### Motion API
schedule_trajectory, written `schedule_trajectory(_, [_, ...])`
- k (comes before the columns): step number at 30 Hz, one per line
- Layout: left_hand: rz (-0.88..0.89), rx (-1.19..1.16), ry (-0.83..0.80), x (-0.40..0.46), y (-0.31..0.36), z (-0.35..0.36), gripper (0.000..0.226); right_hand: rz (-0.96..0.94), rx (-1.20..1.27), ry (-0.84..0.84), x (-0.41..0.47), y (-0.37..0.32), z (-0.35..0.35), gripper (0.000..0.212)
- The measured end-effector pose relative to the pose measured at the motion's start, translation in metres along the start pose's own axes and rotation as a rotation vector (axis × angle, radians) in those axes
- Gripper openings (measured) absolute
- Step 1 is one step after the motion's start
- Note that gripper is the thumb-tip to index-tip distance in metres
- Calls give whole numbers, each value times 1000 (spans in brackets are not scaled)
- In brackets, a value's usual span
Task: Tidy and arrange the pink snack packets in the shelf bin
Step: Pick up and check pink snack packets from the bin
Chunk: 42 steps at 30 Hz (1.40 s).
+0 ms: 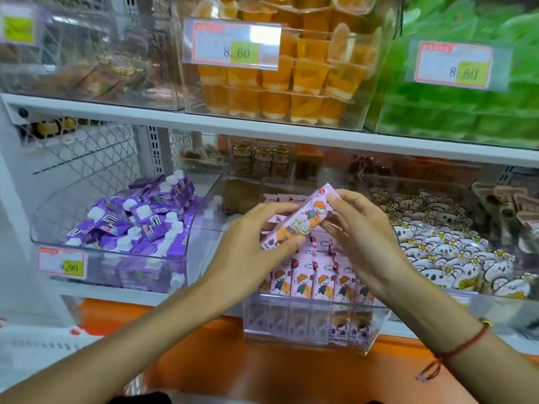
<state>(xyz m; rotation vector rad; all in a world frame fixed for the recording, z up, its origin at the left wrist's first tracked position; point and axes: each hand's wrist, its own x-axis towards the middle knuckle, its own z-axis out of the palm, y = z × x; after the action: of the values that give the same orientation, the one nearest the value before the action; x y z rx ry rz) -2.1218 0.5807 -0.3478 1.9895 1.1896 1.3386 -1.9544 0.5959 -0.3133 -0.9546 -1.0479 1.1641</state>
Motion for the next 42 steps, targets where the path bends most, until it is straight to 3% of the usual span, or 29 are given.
schedule_trajectory(5, [-39,-63,21,0,2,11,36,51,-38,-180,0,3,1,27])
schedule_trajectory(8, [-20,-44,65,0,1,12,36,39,-52,-279,-2,6,5,24])
schedule_trajectory(12, [59,131,163,-3,-4,2,35,-16,-83,-242,-3,10,4,27])
schedule_trajectory(15, [-43,156,246,-9,-14,-6,46,-33,-87,-182,-1,10,-1,28])
schedule_trajectory(18, [-238,85,172,-14,-20,-13,42,-34,-85,-154,2,10,-6,23])
schedule_trajectory(22, [-266,80,162,-14,-19,-19,33,-44,-94,-176,3,11,-6,16])
schedule_trajectory(25, [-280,83,156,-14,-19,-20,32,-44,-105,-202,0,12,-4,23])
schedule_trajectory(28, [-213,215,170,-13,-18,-20,34,-33,-128,-217,-2,13,-1,32])
schedule_trajectory(34, [115,298,134,-12,3,-9,44,-51,-107,-256,-7,14,3,31])
schedule_trajectory(38, [135,265,121,-10,7,-1,43,-141,-135,-259,-8,15,6,36])
schedule_trajectory(42, [67,50,97,-7,8,-3,41,-132,-181,-298,-3,9,3,52])
